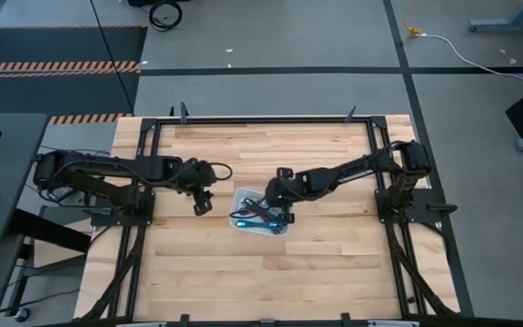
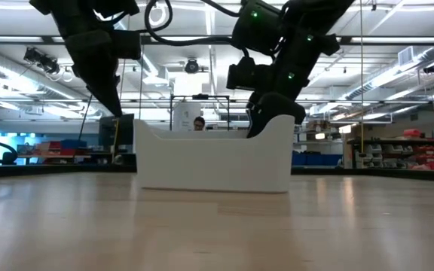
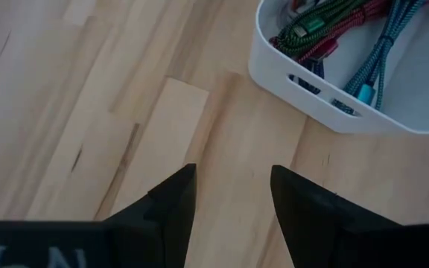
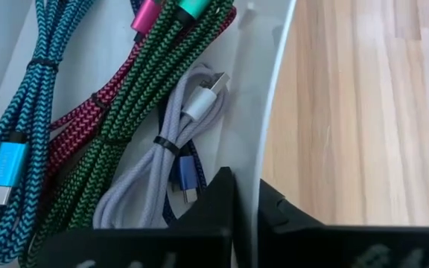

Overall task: Pick and place USB-C Cables
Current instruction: Move the white bin to the center of the table

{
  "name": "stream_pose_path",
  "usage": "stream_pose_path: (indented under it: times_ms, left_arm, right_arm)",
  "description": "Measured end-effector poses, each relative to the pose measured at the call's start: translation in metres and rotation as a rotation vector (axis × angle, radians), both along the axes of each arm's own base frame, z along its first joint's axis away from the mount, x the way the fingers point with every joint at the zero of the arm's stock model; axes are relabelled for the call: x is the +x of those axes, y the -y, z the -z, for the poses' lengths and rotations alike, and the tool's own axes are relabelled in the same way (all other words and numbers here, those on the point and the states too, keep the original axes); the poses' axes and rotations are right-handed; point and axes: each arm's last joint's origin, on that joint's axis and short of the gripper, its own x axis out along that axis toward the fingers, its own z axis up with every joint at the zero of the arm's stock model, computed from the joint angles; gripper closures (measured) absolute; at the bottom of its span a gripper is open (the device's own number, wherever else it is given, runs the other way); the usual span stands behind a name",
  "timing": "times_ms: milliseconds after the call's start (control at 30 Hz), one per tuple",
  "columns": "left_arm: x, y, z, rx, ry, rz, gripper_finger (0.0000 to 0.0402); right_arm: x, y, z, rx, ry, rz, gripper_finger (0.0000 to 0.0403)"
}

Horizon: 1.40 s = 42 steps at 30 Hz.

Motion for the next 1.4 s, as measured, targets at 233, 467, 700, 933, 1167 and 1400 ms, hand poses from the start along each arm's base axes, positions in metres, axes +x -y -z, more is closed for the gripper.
stream_pose_path:
  times_ms: [233,467,700,933,1167,1400]
  left_arm:
    - [0.003,0.003,-0.002,0.002,0.032,0.01,0.0221]
    - [0.01,0.014,-0.006,0.003,0.114,0.057,0.0221]
    - [0.012,0.03,-0.008,-0.003,0.157,0.129,0.0221]
    - [0.014,0.042,-0.01,0.012,0.193,0.164,0.0221]
    - [0.014,0.046,-0.011,0.021,0.202,0.169,0.0221]
    - [0.014,0.046,-0.011,0.005,0.21,0.146,0.0221]
  right_arm:
    - [0.0,0.013,0.0,-0.028,-0.021,-0.074,0.0395]
    - [-0.002,0.038,0.0,-0.018,-0.031,-0.1,0.0396]
    - [-0.004,0.058,0.0,-0.031,-0.04,-0.144,0.0397]
    - [-0.003,0.072,-0.001,-0.035,-0.001,-0.173,0.0398]
    - [-0.003,0.076,-0.001,-0.035,0.013,-0.169,0.0398]
    - [-0.002,0.076,-0.001,-0.034,0.018,-0.173,0.038]
